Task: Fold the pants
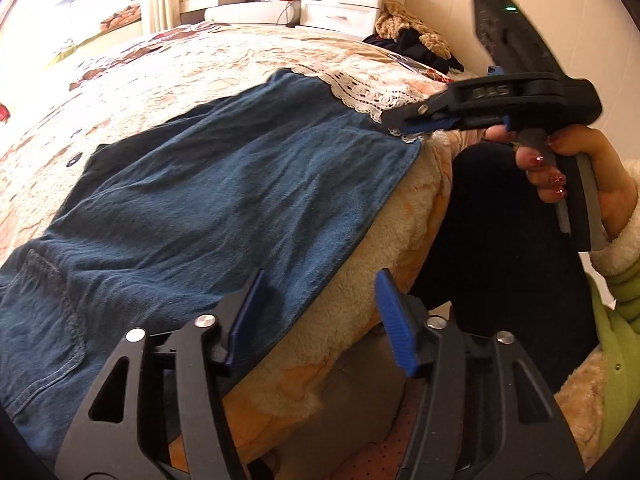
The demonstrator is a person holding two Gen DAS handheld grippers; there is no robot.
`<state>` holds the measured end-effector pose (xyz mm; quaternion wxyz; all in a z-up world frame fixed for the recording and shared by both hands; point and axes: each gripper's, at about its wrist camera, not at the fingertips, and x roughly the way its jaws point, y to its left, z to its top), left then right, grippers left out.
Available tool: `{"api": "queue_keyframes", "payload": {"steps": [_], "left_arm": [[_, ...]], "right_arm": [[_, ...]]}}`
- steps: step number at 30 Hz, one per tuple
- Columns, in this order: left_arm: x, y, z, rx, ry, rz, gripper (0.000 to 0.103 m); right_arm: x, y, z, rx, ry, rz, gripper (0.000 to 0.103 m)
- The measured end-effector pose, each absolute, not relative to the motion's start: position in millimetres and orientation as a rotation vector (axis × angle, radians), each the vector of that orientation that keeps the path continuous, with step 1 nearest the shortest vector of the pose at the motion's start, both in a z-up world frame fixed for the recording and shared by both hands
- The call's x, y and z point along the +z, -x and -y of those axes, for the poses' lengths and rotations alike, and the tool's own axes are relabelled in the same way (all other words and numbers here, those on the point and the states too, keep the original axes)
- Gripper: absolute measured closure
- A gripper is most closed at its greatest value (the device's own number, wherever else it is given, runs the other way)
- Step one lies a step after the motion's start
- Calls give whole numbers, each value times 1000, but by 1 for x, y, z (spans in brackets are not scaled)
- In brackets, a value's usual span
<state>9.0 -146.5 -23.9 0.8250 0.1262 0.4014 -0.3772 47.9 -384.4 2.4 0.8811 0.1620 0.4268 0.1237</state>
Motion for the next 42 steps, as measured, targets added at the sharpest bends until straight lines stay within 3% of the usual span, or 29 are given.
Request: {"api": "queue_keyframes", "payload": {"steps": [5,8,13,21,28,32,39,41,42], "left_arm": [[9,-24,120,-768,-146,-829,45],[28,-40,113,-687,-179,-793,39],[50,-92,104,-560,-200,-796,38],[20,-173,98,-442,-232,-944,39],[-8,-198,95,-451,-187,-1009,41],[-16,-206,98,-459,-166,-1021,49],[-26,-221,99,-510,-42,-1063,91],[-24,-220,99,-509,-26,-1054,97],[-20,-218,97,-500,-4,-1033,99]], "right_arm": [[41,-58,366,342,-204,-772,49],[51,-82,351,360,-115,-747,48],[57,-127,329,413,-3,-759,47],[61,-188,311,501,74,-814,47],[23,-206,278,613,294,-918,47],[8,-208,273,626,340,-930,59],[-20,-214,263,658,381,-980,79],[-19,-212,262,674,376,-967,93],[-17,-210,263,682,365,-957,95]]}}
